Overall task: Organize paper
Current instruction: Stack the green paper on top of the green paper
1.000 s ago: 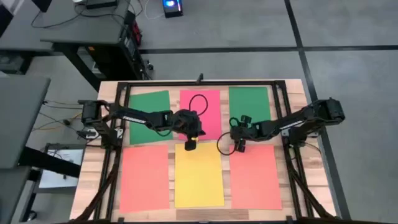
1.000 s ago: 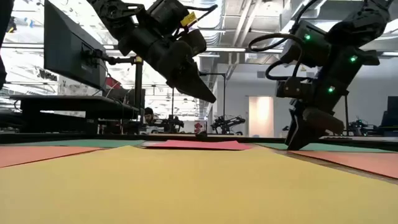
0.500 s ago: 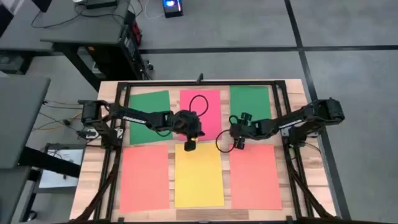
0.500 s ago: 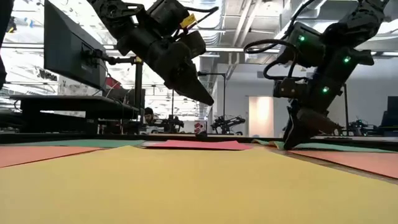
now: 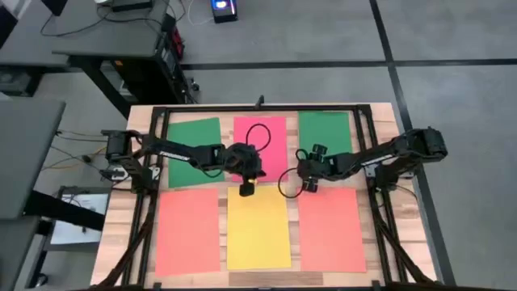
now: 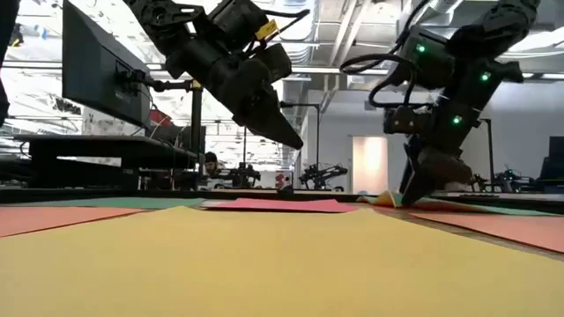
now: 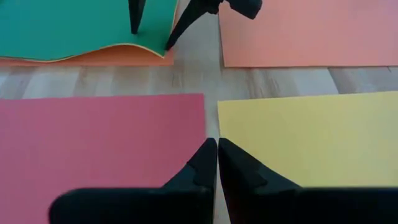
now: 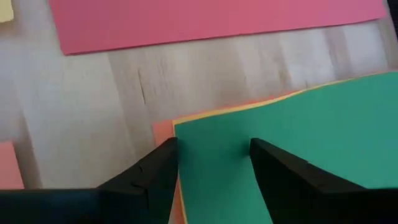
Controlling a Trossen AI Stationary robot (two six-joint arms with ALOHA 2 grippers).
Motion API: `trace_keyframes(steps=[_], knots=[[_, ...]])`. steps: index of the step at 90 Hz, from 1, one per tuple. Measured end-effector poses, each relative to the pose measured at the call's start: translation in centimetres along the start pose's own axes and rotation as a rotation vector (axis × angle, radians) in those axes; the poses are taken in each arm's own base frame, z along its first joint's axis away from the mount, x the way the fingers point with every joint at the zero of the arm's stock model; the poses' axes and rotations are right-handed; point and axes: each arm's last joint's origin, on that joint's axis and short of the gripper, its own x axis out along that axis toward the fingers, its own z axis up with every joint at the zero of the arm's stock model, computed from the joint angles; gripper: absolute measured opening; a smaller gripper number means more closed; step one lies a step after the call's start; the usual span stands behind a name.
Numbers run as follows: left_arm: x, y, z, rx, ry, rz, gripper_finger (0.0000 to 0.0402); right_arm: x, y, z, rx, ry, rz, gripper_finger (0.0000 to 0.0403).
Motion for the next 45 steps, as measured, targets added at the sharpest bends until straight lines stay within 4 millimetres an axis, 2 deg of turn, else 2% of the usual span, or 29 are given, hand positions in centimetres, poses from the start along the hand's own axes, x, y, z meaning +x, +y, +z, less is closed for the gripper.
trace_keyframes(steps=[45], knots=[[0.0,0.0,0.0,-0.004,0.0,0.0,0.0,-1.1,-0.2,0.7,-0.06,0.078,-0.003,0.0187]])
